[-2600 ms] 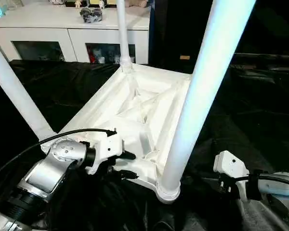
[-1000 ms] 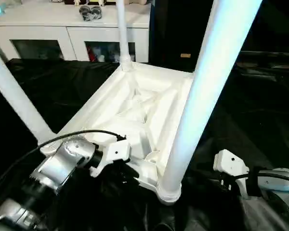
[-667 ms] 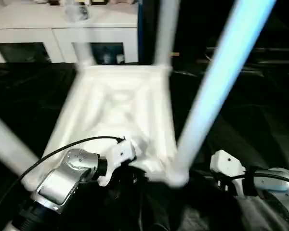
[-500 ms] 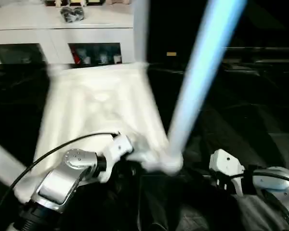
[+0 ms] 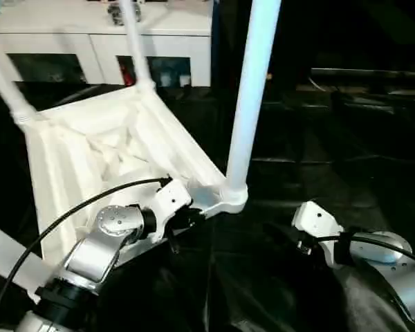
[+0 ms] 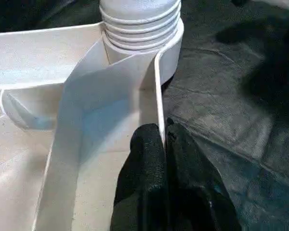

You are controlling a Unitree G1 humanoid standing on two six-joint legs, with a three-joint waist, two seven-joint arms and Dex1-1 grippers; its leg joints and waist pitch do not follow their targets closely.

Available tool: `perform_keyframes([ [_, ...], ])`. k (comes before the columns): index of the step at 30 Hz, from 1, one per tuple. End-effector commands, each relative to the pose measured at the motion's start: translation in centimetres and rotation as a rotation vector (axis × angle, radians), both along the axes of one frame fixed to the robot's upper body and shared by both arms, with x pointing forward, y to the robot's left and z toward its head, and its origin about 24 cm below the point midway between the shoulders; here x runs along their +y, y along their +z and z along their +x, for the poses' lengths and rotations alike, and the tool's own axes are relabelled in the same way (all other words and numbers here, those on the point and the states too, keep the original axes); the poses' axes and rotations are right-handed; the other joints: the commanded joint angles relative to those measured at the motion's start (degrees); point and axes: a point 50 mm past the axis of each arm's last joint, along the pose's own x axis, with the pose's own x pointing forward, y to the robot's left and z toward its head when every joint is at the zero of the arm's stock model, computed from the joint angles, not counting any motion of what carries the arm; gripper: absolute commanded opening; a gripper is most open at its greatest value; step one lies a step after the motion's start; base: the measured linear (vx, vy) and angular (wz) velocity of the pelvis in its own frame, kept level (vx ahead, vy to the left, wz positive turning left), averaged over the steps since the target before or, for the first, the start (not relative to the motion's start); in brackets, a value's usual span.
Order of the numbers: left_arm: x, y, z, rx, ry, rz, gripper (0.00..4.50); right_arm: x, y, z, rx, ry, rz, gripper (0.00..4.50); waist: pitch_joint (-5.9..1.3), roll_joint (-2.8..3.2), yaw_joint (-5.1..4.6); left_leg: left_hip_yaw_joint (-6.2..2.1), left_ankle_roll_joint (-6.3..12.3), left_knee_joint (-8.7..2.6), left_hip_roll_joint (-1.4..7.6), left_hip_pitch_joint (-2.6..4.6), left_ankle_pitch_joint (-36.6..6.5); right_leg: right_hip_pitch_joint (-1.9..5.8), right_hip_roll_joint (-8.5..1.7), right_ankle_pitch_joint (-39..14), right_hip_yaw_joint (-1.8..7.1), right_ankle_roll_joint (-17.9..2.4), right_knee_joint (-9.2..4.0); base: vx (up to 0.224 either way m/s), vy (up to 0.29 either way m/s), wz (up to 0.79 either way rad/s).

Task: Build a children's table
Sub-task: Rotate table base, then rotate leg to tighten

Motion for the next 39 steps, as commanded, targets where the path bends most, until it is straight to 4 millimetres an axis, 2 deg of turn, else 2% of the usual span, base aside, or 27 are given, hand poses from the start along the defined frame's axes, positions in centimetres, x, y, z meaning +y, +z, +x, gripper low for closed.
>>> perform_keyframes([
  [1, -1.2, 0.9, -0.2, -0.026, -0.118, -0.081, 0.01, 0.0, 0.1, -0.1, -0.015, -0.018, 0.012, 3.12, -3.09, -0.80, -0.06, -1.60, 4.43, -4.81, 4.67, 0.31, -5.56, 2.26, -5.29, -9.31, 3.27, -15.16, -4.26, 0.000, 0.000, 0.00],
  [6, -0.9, 0.9, -0.2, -0.024, -0.181, -0.069, 0.01, 0.0, 0.1, -0.1, -0.019, -0.033, 0.021, 3.12, -3.21, -0.73, 0.22, -1.49, 4.25, -4.89, 4.71, 0.35, -5.11, 2.25, -5.16, -6.50, 3.25, -15.74, -3.87, 0.000, 0.000, 0.00],
  [10, -0.5, 0.4, 0.6, -0.040, -0.133, -0.033, 0.01, 0.0, 0.2, 0.2, -0.050, -0.047, 0.039, 3.12, -3.04, -0.79, 0.21, -1.37, 3.45, -5.00, 4.62, 0.32, -7.09, 2.27, -5.26, -9.60, 3.36, -15.14, -4.24, 0.000, 0.000, 0.00],
  [11, -0.5, 0.4, 0.7, -0.032, -0.134, -0.033, 0.28, 0.0, 0.3, 0.3, -0.055, -0.049, 0.041, 3.12, -2.98, -0.87, 0.14, -1.37, 3.37, -5.06, 4.62, 0.25, -7.19, 2.30, -5.29, -10.27, 3.35, -14.93, -4.29, 0.000, 0.000, 0.00],
  [12, -0.4, 0.3, 0.7, -0.023, -0.134, -0.033, 0.28, 0.1, 0.3, 0.3, -0.058, -0.052, 0.046, 3.12, -3.05, -0.83, 0.18, -1.40, 3.15, -5.00, 4.60, 0.25, -7.25, 2.27, -5.38, -11.32, 3.36, -14.56, -4.33, 0.000, 0.000, 0.00],
  [14, -0.2, 0.1, 0.7, 0.001, -0.128, -0.018, 0.60, 0.2, 0.4, 0.5, -0.047, -0.066, 0.078, 3.12, -3.00, -0.99, 0.10, -1.40, 3.12, -5.03, 4.54, 0.14, -7.55, 2.28, -5.39, -12.70, 3.39, -14.12, -4.47, 0.000, 0.000, 0.00],
  [16, 0.1, -0.3, 0.9, 0.008, -0.109, 0.027, 0.70, 0.3, 0.4, 0.6, -0.047, -0.072, 0.088, 3.12, -3.05, -0.82, 0.04, -1.51, 2.85, -5.10, 4.66, 0.01, -7.29, 2.30, -5.37, -12.93, 3.33, -13.88, -4.40, 0.000, 0.000, 0.00],
  [17, 0.3, -0.5, 0.9, 0.006, -0.102, 0.054, 0.70, 0.4, 0.5, 0.7, -0.051, -0.072, 0.089, 3.12, -3.07, -1.01, -0.15, -1.63, 2.94, -5.20, 4.67, -0.21, -6.84, 2.46, -5.26, -12.16, 3.23, -13.62, -4.28, 0.000, 0.000, 0.00],
  [21, 0.5, -1.0, 1.2, 0.011, -0.083, 0.073, 0.70, 0.5, 0.6, 1.2, -0.089, -0.084, 0.084, 3.12, -3.15, -1.13, -0.20, -1.51, 3.14, -5.04, 4.56, -0.12, -6.00, 2.36, -5.34, -11.08, 3.24, -13.85, -4.21, 0.000, 0.000, 0.00],
  [22, 0.5, -1.1, 1.2, 0.015, -0.075, 0.067, 0.70, 0.5, 0.7, 1.3, -0.100, -0.090, 0.086, 3.12, -3.15, -1.32, -0.21, -1.48, 3.06, -5.03, 4.57, -0.14, -6.04, 2.40, -5.35, -11.20, 3.23, -13.86, -4.21, 0.000, 0.000, 0.00],
  [25, 0.6, -1.3, 1.4, 0.037, -0.052, 0.059, 0.70, 0.6, 1.0, 2.0, -0.129, -0.118, 0.100, 3.12, -3.02, -1.31, -0.22, -1.43, 2.75, -5.09, 4.53, -0.03, -6.97, 2.23, -5.30, -13.16, 3.22, -13.78, -4.39, 0.000, 0.000, 0.00],
  [27, 0.5, -1.3, 1.4, 0.036, -0.050, 0.055, 0.43, 0.7, 1.1, 2.1, -0.135, -0.122, 0.106, 3.12, -2.99, -1.29, -0.27, -1.47, 2.52, -5.14, 4.51, -0.03, -7.40, 2.22, -5.31, -14.33, 3.21, -13.49, -4.46, 0.000, 0.000, 0.00],
  [33, 0.5, -1.5, 1.2, 0.072, -0.082, 0.067, 0.04, 1.4, 1.0, 3.3, -0.154, -0.180, 0.145, 3.12, -2.85, -1.26, -0.36, -1.48, 1.44, -5.36, 4.47, 0.08, -9.18, 1.94, -5.30, -17.69, 3.27, -12.48, -4.83, 0.000, 0.000, 0.00],
  [35, 0.4, -1.5, 1.0, 0.079, -0.100, 0.063, 0.04, 2.3, 0.9, 3.5, -0.145, -0.152, 0.182, 3.12, -2.95, -1.14, -0.36, -1.50, 1.28, -5.36, 4.49, 0.10, -9.28, 1.87, -5.33, -17.37, 3.30, -12.49, -4.79, 0.000, 0.000, 0.00],
  [39, 0.3, -1.5, 1.0, 0.073, -0.110, 0.069, 0.04, 3.6, 0.8, 3.5, -0.104, -0.078, 0.237, 3.12, -3.05, -1.31, -0.28, -1.49, 1.59, -5.33, 4.59, -0.03, -8.23, 2.05, -5.29, -15.13, 3.30, -12.81, -4.52, 0.000, 0.000, 0.00],
])
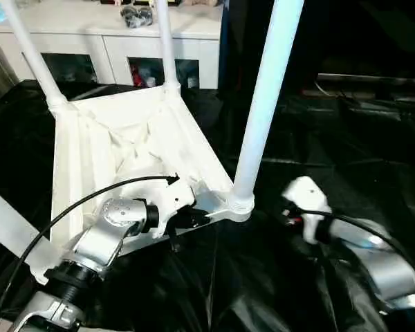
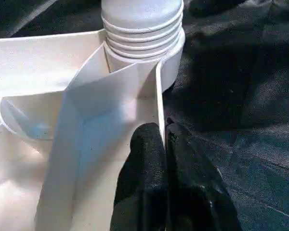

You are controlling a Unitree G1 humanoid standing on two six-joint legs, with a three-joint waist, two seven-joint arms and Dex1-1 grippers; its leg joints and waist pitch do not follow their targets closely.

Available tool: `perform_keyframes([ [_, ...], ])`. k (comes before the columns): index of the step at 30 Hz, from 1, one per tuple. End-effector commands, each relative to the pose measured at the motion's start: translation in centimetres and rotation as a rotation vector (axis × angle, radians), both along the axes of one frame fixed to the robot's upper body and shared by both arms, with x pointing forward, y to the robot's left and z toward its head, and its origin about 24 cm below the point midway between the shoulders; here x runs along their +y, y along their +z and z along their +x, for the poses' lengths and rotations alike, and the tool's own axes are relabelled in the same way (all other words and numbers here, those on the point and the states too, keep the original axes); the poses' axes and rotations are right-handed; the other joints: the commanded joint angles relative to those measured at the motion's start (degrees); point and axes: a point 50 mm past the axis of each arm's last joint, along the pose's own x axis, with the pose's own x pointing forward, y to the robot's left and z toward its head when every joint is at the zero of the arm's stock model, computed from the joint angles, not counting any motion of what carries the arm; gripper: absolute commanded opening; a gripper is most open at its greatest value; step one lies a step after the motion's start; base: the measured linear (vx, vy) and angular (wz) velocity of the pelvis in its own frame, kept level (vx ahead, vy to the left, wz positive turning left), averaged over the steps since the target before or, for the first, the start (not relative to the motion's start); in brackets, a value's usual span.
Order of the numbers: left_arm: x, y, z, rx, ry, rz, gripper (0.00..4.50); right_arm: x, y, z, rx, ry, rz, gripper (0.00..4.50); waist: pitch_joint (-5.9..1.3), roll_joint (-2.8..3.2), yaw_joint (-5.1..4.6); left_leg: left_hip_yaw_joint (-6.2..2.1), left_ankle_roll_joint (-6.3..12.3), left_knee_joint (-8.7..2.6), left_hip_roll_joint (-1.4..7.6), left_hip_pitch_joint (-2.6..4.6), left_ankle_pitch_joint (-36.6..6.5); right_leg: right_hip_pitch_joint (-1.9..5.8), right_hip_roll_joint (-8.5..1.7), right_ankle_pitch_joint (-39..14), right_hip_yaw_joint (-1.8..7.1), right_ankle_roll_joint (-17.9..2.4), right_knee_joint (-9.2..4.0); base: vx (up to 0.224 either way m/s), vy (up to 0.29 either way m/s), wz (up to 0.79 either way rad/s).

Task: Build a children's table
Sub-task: Rotate leg to tighten

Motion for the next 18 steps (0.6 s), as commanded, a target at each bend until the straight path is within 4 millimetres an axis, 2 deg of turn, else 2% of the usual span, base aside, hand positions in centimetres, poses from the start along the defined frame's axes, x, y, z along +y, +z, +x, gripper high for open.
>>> perform_keyframes([
  [1, 0.3, -1.1, -0.2, 0.039, -0.005, 0.061, 0.00, 0.7, 0.2, 0.4, 0.017, 0.037, 0.048, 3.45, -3.07, -1.05, -0.21, -1.67, 2.94, -5.15, 4.39, -0.04, -7.94, 1.88, -5.30, -14.23, 3.22, -13.01, -4.67, 0.000, 0.000, 0.00],
  [2, 0.3, -1.1, -0.1, 0.037, -0.004, 0.064, 0.00, 0.9, 0.2, 0.6, 0.031, 0.036, 0.061, 3.45, -3.01, -0.85, -0.13, -1.62, 3.00, -5.15, 4.38, 0.11, -8.01, 1.69, -5.27, -14.16, 3.22, -13.40, -4.73, 0.000, 0.000, 0.00],
  [4, 0.3, -1.0, 0.1, 0.025, 0.004, 0.069, 0.00, 1.0, 0.1, 0.9, 0.032, 0.044, 0.054, 3.50, -3.03, -0.96, -0.07, -1.56, 2.76, -5.15, 4.39, 0.21, -8.11, 1.68, -5.18, -14.11, 3.19, -13.63, -4.68, 0.000, 0.000, 0.00],
  [6, 0.3, -0.9, 0.2, 0.029, 0.002, 0.066, 0.00, 1.2, 0.0, 1.3, 0.024, 0.039, 0.041, 3.63, -2.97, -0.72, -0.05, -1.54, 2.31, -5.22, 4.40, 0.32, -8.55, 1.56, -5.15, -14.56, 3.19, -13.80, -4.71, 0.000, 0.000, 0.00],
  [8, 0.3, -0.9, 0.3, 0.026, 0.003, 0.066, 0.00, 1.3, -0.1, 1.7, 0.011, 0.017, 0.016, 3.84, -2.93, -0.80, -0.19, -1.59, 1.53, -5.32, 4.36, 0.09, -9.16, 1.69, -5.20, -15.24, 3.18, -13.55, -4.75, 0.000, 0.000, 0.00],
  [12, 0.2, -0.8, 0.4, 0.024, -0.002, 0.066, 0.00, 1.6, -0.5, 2.5, 0.019, 0.003, 0.004, 3.84, -2.91, -0.79, -0.16, -1.60, 1.01, -5.38, 4.37, 0.24, -10.42, 1.58, -5.27, -17.12, 3.23, -13.08, -4.98, 0.000, 0.000, 0.00],
  [15, 0.1, -0.8, 0.4, 0.025, -0.001, 0.065, 0.00, 1.9, -0.7, 2.7, 0.030, 0.013, 0.011, 3.49, -2.95, -0.85, -0.17, -1.69, 1.11, -5.49, 4.39, -0.01, -10.06, 1.78, -5.27, -16.24, 3.23, -12.93, -4.83, 0.000, 0.000, 0.00],
  [18, 0.1, -0.8, 0.5, 0.026, 0.000, 0.064, 0.00, 2.1, -0.7, 3.0, 0.033, 0.013, 0.027, 3.25, -2.93, -0.87, -0.17, -1.62, 1.28, -5.44, 4.37, 0.05, -10.04, 1.66, -5.25, -15.92, 3.23, -13.29, -4.82, 0.000, 0.000, 0.00],
])
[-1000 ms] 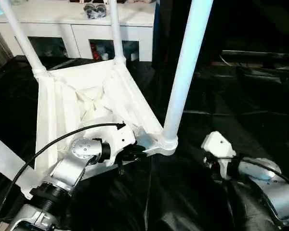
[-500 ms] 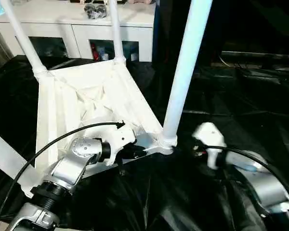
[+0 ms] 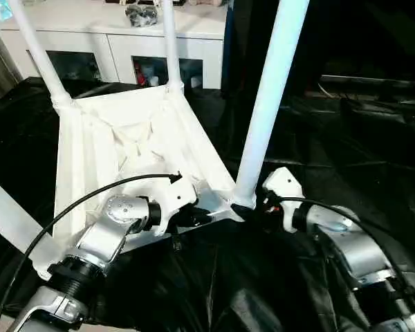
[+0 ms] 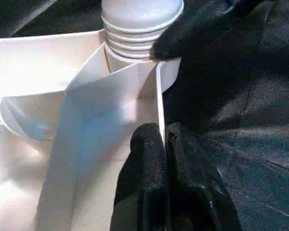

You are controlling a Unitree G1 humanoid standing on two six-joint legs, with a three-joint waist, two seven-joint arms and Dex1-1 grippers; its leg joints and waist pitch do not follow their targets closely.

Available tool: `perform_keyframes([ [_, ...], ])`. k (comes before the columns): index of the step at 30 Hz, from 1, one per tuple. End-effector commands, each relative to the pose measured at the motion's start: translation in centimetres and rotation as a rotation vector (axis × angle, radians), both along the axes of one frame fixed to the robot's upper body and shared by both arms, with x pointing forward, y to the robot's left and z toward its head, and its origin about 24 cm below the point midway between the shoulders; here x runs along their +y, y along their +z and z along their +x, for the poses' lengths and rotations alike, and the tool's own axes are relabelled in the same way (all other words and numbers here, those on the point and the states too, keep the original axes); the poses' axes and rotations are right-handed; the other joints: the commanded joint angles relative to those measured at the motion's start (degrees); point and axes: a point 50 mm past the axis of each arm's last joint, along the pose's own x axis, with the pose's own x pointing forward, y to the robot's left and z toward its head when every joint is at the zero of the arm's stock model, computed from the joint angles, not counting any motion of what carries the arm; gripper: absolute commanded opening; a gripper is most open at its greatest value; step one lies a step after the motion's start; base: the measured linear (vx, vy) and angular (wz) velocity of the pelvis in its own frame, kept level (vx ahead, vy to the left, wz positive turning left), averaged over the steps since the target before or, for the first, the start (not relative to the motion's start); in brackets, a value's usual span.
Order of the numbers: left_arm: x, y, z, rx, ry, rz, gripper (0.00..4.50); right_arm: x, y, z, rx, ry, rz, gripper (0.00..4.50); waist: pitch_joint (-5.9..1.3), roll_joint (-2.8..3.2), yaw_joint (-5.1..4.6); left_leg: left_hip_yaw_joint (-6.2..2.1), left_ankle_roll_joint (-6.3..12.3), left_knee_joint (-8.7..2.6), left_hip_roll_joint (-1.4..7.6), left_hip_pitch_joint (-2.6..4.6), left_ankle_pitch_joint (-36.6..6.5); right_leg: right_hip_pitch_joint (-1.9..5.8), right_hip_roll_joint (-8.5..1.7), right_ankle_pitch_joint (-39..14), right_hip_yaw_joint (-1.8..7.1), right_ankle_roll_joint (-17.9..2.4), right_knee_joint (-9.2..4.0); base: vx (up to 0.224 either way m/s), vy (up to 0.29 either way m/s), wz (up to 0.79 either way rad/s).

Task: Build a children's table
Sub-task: Rotate leg to tighten

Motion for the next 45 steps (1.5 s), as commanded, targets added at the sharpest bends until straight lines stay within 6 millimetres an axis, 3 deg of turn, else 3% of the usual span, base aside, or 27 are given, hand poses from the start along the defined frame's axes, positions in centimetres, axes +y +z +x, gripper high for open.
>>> perform_keyframes([
  [1, 0.3, -0.9, -0.1, 0.028, 0.004, 0.057, 0.00, 0.2, 0.4, 0.5, -0.027, 0.007, 0.000, 3.14, -2.92, -0.55, -0.30, -1.67, 1.38, -5.34, 4.32, 0.13, -10.44, 1.71, -5.36, -16.55, 3.23, -13.26, -4.89, 0.000, 0.000, 0.00],
  [12, 0.5, -1.0, -0.1, 0.034, 0.002, 0.066, 0.00, 0.4, 0.4, 0.7, -0.036, 0.023, 0.014, 2.80, -2.80, -0.65, -0.37, -1.73, 1.16, -5.50, 4.40, 0.14, -11.45, 1.58, -5.37, -18.90, 3.28, -12.41, -5.14, 0.000, 0.000, 0.00],
  [16, -0.1, -0.9, 0.7, 0.016, 0.092, 0.050, 0.00, 0.4, 0.1, 1.0, -0.043, -0.036, 0.026, 2.79, -2.68, -0.68, -0.43, -1.74, 0.85, -5.60, 4.42, 0.23, -12.49, 1.36, -5.35, -20.41, 3.27, -12.15, -5.32, 0.000, 0.000, 0.00],
  [18, -1.1, -0.8, 1.8, -0.014, 0.205, 0.028, 0.00, 0.4, -0.4, 1.5, -0.048, -0.141, 0.039, 2.79, -2.61, -0.74, -0.47, -1.57, 0.12, -5.52, 4.32, 0.77, -13.25, 0.84, -5.26, -22.21, 3.28, -12.03, -5.71, 0.000, 0.000, 0.00],
  [19, -1.3, -0.7, 2.1, -0.021, 0.234, 0.024, 0.00, 0.5, -0.5, 1.6, -0.049, -0.168, 0.042, 2.79, -2.71, -0.96, -0.59, -1.62, -0.20, -5.46, 4.17, 0.62, -13.19, 1.06, -5.31, -23.02, 3.27, -11.78, -5.71, 0.000, 0.000, 0.00],
  [20, -2.5, -0.6, 3.0, -0.036, 0.337, -0.004, 0.00, 0.7, -1.0, 2.1, -0.039, -0.306, 0.078, 2.79, -2.83, -0.81, -0.50, -1.59, -0.06, -5.55, 4.30, 0.41, -11.55, 1.16, -5.35, -21.55, 3.30, -11.63, -5.63, 0.000, 0.000, 0.00],
  [21, -2.8, -0.5, 3.1, -0.040, 0.350, -0.008, 0.00, 0.9, -1.2, 2.1, -0.035, -0.333, 0.087, 2.79, -2.80, -0.73, -0.46, -1.53, -0.17, -5.49, 4.34, 0.66, -11.60, 0.83, -5.29, -21.05, 3.30, -11.76, -5.69, 0.000, 0.000, 0.00],
  [22, -4.0, -0.4, 3.4, -0.050, 0.378, -0.018, 0.00, 1.5, -1.6, 2.3, -0.017, -0.412, 0.110, 2.79, -2.84, -0.83, -0.51, -1.49, -0.20, -5.55, 4.25, 0.58, -11.50, 1.01, -5.22, -19.99, 3.33, -11.88, -5.66, 0.000, 0.000, 0.00],
  [23, -5.3, -0.3, 3.6, -0.058, 0.381, -0.026, 0.00, 2.3, -2.1, 2.3, 0.000, -0.459, 0.119, 2.79, -3.05, -0.54, -0.47, -1.42, -0.12, -5.50, 4.18, 0.44, -10.21, 1.10, -5.25, -17.60, 3.31, -12.17, -5.51, 0.000, 0.000, 0.00],
  [27, -6.9, -0.3, 3.3, -0.082, 0.327, -0.013, 0.00, 3.8, -2.1, 2.4, -0.018, -0.452, 0.130, 2.79, -3.45, -0.41, -0.13, -1.29, 1.84, -5.24, 4.19, 0.12, -6.72, 1.62, -5.34, -10.17, 3.23, -13.24, -4.82, 0.000, 0.000, 0.00],
  [28, -7.2, -0.2, 3.2, -0.084, 0.300, -0.010, 0.00, 4.1, -1.8, 2.5, -0.019, -0.447, 0.161, 2.79, -3.54, -0.31, -0.16, -1.36, 2.62, -5.22, 4.12, -0.26, -5.90, 2.00, -5.38, -8.42, 3.14, -13.52, -4.58, 0.000, 0.000, 0.00],
  [29, -7.4, -0.2, 3.1, -0.085, 0.285, -0.007, 0.00, 4.2, -1.7, 2.5, -0.019, -0.447, 0.183, 3.14, -3.56, -0.40, -0.16, -1.30, 3.25, -5.15, 4.19, -0.18, -5.55, 1.92, -5.34, -7.37, 3.10, -13.77, -4.53, 0.000, 0.000, 0.00],
  [32, -6.9, -0.3, 2.9, -0.088, 0.234, -0.004, 0.00, 3.6, -0.9, 2.8, -0.036, -0.441, 0.218, 3.51, -3.40, -0.36, -0.19, -1.38, 3.71, -5.32, 4.24, -0.33, -7.21, 2.03, -5.47, -9.78, 3.06, -13.75, -4.78, 0.000, 0.000, 0.00],
  [37, -5.5, -0.3, 2.3, -0.080, 0.154, -0.009, 0.00, 2.1, 0.0, 2.8, -0.079, -0.381, 0.183, 3.87, -3.24, -0.08, -0.44, -1.48, 2.47, -5.61, 4.39, -0.22, -10.04, 1.76, -5.42, -14.45, 3.06, -12.75, -5.16, 0.000, 0.000, 0.00],
  [39, -5.1, -0.4, 2.0, -0.066, 0.131, -0.013, 0.00, 1.7, 0.2, 2.7, -0.088, -0.345, 0.169, 3.98, -3.27, -0.23, -0.42, -1.56, 2.68, -5.63, 4.46, -0.48, -9.39, 2.05, -5.49, -13.48, 3.07, -12.55, -5.02, 0.000, 0.000, 0.00],
  [40, -4.7, -0.3, 1.7, -0.066, 0.102, -0.015, 0.00, 1.3, 0.4, 2.5, -0.093, -0.301, 0.152, 3.98, -3.26, -0.15, -0.48, -1.42, 3.00, -5.63, 4.43, -0.32, -9.28, 1.68, -5.39, -13.56, 3.06, -12.72, -5.15, 0.000, 0.000, 0.00],
  [45, -3.2, -0.2, 0.7, -0.042, -0.011, -0.016, 0.00, -0.1, 1.0, 1.0, -0.091, -0.083, 0.086, 3.98, -3.70, 0.05, 0.23, -1.17, 5.32, -5.06, 4.45, -0.32, -4.12, 2.00, -5.30, -4.62, 3.01, -14.48, -4.22, 0.000, 0.000, 0.00],
])
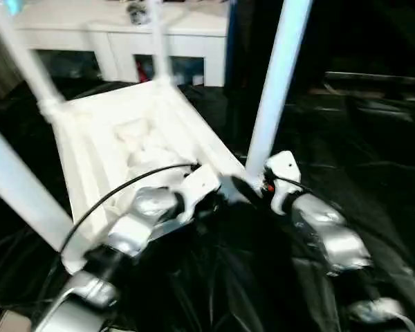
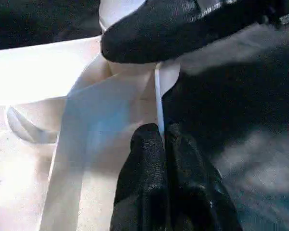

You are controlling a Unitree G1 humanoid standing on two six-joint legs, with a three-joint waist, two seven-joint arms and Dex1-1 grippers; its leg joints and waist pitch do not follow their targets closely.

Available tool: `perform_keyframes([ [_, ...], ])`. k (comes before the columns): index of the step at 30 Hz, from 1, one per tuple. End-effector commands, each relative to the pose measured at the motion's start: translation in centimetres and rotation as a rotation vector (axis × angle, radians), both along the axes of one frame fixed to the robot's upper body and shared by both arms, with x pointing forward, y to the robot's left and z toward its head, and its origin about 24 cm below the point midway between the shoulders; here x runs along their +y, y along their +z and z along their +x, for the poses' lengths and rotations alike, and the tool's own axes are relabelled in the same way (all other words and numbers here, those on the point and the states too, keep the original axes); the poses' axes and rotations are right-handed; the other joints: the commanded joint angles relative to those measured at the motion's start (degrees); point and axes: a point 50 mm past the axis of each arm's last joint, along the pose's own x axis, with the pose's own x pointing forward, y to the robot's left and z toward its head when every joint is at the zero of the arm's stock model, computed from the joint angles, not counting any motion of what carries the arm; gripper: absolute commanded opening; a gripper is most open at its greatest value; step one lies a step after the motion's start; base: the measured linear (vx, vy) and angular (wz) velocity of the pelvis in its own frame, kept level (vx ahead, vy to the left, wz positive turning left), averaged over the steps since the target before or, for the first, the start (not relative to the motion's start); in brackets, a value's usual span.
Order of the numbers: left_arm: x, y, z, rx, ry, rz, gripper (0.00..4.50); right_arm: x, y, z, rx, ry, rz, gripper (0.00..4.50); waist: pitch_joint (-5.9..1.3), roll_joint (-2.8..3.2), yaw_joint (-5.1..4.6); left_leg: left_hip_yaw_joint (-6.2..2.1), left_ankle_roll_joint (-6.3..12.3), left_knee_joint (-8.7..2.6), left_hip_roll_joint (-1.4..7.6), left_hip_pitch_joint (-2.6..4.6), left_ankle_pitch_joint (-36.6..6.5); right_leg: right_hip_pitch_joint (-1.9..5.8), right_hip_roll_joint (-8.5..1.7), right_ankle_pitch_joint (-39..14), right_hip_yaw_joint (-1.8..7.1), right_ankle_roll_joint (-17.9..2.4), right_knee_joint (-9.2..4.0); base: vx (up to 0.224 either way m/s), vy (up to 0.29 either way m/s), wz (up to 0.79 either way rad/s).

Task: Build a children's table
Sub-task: Rotate leg to tighten

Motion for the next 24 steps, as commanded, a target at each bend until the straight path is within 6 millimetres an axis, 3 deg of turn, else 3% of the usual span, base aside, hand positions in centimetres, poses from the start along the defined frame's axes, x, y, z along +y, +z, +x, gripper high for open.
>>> perform_keyframes([
  [1, 0.4, -0.4, -1.0, 0.039, -0.093, -0.004, 0.00, -0.4, 0.3, -0.9, 0.017, 0.124, -0.018, 3.98, -3.44, -0.65, 0.04, -1.52, 5.39, -4.22, 4.36, 0.24, -3.90, 2.68, -5.23, -2.60, 3.07, -14.99, -3.58, 0.000, 0.000, 0.00],
  [7, 1.6, 0.3, -2.0, 0.082, -0.204, -0.034, 0.00, -1.6, 0.6, -2.2, 0.070, 0.291, -0.085, 3.98, -3.31, -0.61, -0.07, -1.58, 5.47, -4.35, 4.53, 0.43, -5.73, 2.68, -5.17, -4.12, 2.91, -15.85, -3.65, 0.000, 0.000, 0.00],
  [19, 2.7, 0.4, -2.9, 0.145, -0.286, -0.029, 0.00, -1.8, 1.1, -2.6, 0.103, 0.405, -0.094, 2.85, -3.45, -1.01, 0.13, -1.40, 6.08, -4.07, 4.48, 0.48, -3.23, 2.71, -5.17, -1.80, 2.89, -16.59, -3.20, 0.000, 0.000, 0.00],
  [24, 2.7, 0.2, -3.0, 0.150, -0.286, -0.027, 0.00, -1.7, 1.0, -2.6, 0.106, 0.419, -0.096, 2.74, -3.40, -1.07, 0.17, -1.38, 6.14, -4.03, 4.46, 0.52, -3.12, 2.69, -5.14, -2.24, 2.86, -16.61, -3.20, 0.000, 0.000, 0.00],
])
